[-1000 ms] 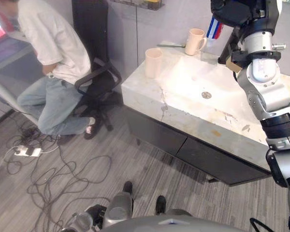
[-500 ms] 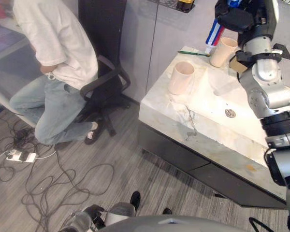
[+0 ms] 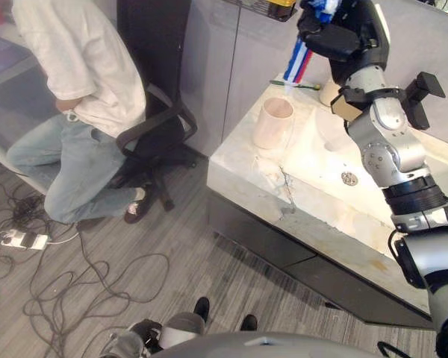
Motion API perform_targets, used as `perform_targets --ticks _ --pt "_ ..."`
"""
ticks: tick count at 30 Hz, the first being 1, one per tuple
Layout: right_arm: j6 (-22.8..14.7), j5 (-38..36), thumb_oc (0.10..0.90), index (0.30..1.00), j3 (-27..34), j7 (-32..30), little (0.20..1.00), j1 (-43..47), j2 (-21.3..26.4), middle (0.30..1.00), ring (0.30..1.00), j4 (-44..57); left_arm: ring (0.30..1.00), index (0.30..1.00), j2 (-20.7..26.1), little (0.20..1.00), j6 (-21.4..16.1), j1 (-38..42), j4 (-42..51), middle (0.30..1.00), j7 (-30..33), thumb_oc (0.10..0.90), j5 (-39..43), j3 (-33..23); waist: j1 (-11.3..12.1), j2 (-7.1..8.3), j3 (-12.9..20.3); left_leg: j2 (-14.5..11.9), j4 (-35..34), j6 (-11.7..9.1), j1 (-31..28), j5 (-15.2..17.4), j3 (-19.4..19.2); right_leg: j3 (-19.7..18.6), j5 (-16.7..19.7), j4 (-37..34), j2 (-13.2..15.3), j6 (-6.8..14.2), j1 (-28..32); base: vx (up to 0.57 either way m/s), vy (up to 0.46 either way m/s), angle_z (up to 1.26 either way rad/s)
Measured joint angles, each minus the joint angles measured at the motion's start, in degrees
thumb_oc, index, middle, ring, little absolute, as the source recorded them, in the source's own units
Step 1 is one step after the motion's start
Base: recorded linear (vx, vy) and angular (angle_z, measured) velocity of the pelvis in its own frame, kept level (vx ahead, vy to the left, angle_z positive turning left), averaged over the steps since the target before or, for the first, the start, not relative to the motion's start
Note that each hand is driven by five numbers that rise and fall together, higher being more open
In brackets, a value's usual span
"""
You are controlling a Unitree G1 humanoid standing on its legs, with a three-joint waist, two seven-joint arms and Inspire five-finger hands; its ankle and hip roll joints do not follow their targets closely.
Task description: Organize the bathroom.
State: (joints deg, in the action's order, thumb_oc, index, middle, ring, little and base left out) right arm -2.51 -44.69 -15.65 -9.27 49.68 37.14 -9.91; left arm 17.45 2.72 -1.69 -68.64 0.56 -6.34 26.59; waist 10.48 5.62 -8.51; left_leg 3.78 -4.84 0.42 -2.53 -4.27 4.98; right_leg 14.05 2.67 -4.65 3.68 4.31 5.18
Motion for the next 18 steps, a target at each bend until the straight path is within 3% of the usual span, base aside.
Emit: perform_targets --ticks 8,18 --pt "-0.4 1.6 0.4 0.3 -0.4 3.6 0.3 -0.8 -1.4 0.3 0.3 0.3 0.9 0.9 0.6 0.9 1.1 -1.2 -0.1 0.9 1.3 0.8 2.0 -0.7 0.3 3.22 2.0 0.2 0.0 -0.3 0.1 0.3 -0.2 0.0 0.0 0.0 0.2 0.0 0.0 0.03 0.028 0.01" --pt "-3.4 3.9 0.4 0.3 -0.4 3.9 0.3 -1.8 -0.6 0.3 0.3 -7.8 0.9 0.9 0.7 0.9 0.9 -3.0 -0.7 0.9 1.9 0.8 3.7 -3.3 0.1 3.6 2.3 0.4 0.0 -0.3 0.1 0.3 -0.2 0.0 0.0 0.0 0.4 0.0 0.0 0.07 0.008 0.0"
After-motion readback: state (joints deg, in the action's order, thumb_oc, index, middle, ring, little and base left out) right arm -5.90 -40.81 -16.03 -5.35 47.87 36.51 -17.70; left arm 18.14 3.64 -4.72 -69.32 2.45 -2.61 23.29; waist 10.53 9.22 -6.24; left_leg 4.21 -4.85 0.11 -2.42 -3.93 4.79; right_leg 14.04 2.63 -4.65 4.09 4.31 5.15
